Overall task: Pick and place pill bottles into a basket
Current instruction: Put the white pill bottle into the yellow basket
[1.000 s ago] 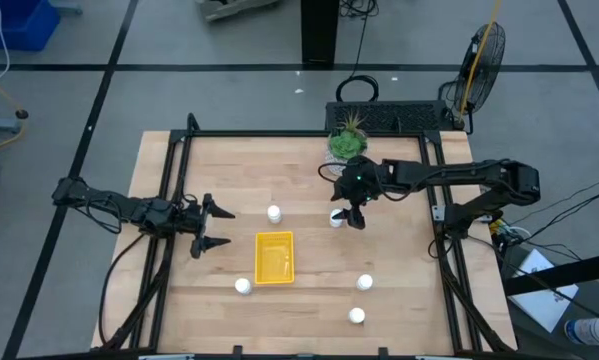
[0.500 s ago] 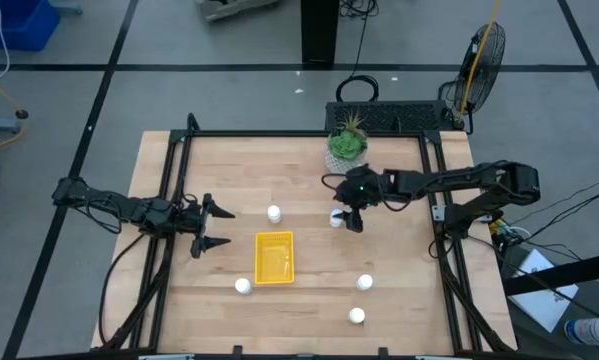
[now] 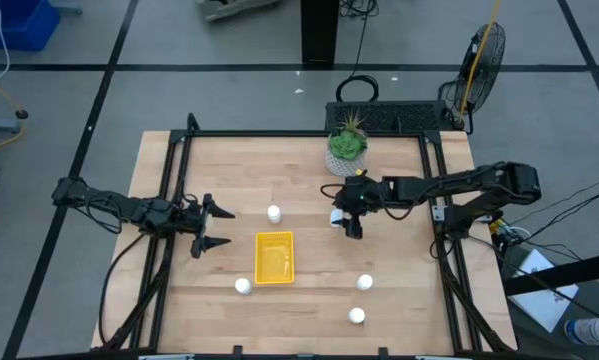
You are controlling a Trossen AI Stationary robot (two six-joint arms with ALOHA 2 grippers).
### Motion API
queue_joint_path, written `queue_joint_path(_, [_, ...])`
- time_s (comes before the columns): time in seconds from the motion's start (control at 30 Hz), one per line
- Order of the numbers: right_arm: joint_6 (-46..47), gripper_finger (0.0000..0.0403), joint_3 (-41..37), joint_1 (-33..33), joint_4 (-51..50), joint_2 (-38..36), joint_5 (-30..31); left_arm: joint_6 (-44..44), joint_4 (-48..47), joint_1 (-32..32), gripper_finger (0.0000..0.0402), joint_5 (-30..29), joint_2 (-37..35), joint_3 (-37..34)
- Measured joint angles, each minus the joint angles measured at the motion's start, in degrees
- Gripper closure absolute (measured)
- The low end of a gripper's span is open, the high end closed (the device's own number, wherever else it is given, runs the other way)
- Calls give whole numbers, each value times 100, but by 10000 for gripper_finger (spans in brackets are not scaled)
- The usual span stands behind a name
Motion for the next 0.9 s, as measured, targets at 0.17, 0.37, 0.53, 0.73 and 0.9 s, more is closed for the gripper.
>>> queue_joint_path(0.17, [26,129,-2,57,-9,31,-20,-57,0,0,36,2,0,0])
queue_joint_path(0.37, [20,129,-2,48,-14,70,-18,-116,0,0,36,7,0,-4])
queue_joint_path(0.53, [15,129,-3,46,-11,68,-17,-112,0,0,36,9,0,-4])
queue_joint_path(0.73, [8,129,-4,39,-109,73,-20,-110,-2,0,36,16,0,-4])
queue_joint_path(0.9, [8,131,-2,37,-107,74,-20,-108,-7,0,36,24,0,-4])
